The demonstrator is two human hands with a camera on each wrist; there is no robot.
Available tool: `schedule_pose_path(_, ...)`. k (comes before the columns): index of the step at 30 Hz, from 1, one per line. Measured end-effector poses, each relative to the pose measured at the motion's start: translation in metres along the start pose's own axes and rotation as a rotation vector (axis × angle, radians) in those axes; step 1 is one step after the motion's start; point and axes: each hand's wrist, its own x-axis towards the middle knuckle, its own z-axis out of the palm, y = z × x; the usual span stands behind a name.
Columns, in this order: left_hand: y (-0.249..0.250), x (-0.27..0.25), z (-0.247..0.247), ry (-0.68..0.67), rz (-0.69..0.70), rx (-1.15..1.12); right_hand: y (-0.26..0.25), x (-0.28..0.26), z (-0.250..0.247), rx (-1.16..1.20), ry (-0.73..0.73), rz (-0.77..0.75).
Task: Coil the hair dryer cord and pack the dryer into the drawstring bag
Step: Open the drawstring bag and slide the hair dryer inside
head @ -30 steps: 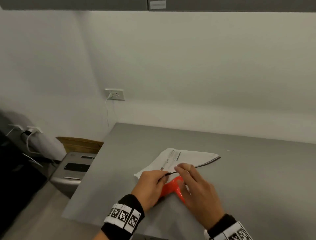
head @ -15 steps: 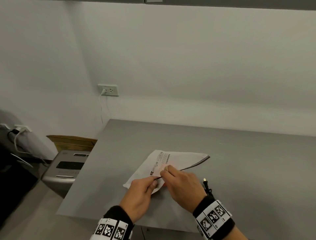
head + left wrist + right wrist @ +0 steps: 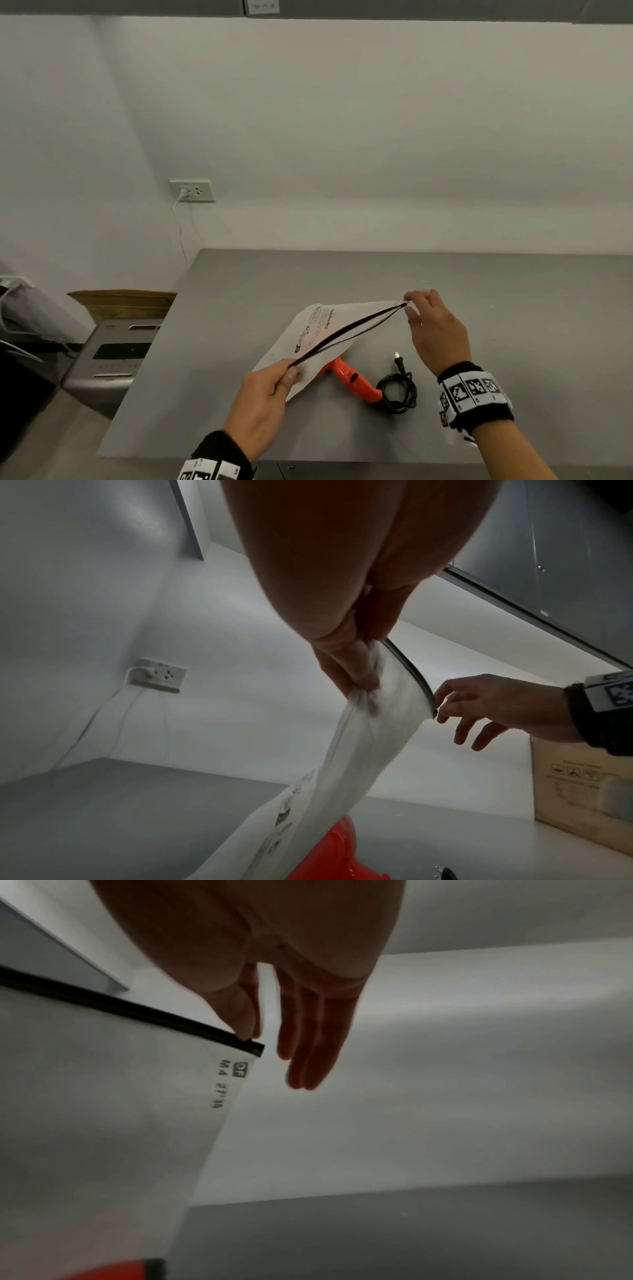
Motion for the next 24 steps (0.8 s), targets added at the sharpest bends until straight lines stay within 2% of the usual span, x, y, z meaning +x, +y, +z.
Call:
schedule_pose_path(2,0.003,0.001,0.004,0.048,-0.029,-0.050,-0.012,-0.008,0.002,0.286,-0.017,0.259)
schedule_pose_path(4,0.006,0.002,0.008,0.071,-0.029,-0.058,-0.036,-0.021,0.003,0.753,-0.227,0.524)
schedule_pose_path(6,0.010,0.002,0.015,0.044,-0.013,-0.067,-0.063,-0.034,0.002,1.141,-0.454,0.642)
schedule_pose_path(7,0.012,0.001,0.020,0.024,-0.002,-0.064,-0.073,-0.038,0.003,1.194,-0.491,0.629)
schedule_pose_path(12,0.015,-0.005,0.033,-0.133,0.092,0.028,-0.091,-0.036,0.019,1.152,-0.468,0.529)
schedule_pose_path(15,0.021,0.001,0.031,-0.215,0.023,0.022,-0.091,-0.034,0.020,1.087,-0.470,0.416)
schedule_pose_path(17,0.027,0.015,0.026,-0.190,-0.069,-0.005,-0.095,-0.035,0.018,0.987,-0.465,0.256)
schedule_pose_path(20,0.039,0.042,0.019,-0.061,-0.092,0.034,-0.106,-0.035,0.014,0.898,-0.458,0.056)
schedule_pose_path(22,0.046,0.058,0.017,-0.001,-0.079,0.070,-0.109,-0.034,0.013,0.889,-0.448,0.014)
schedule_pose_path(24,0.047,0.068,0.019,0.018,-0.087,0.144,-0.106,-0.035,0.014,0.894,-0.443,0.038)
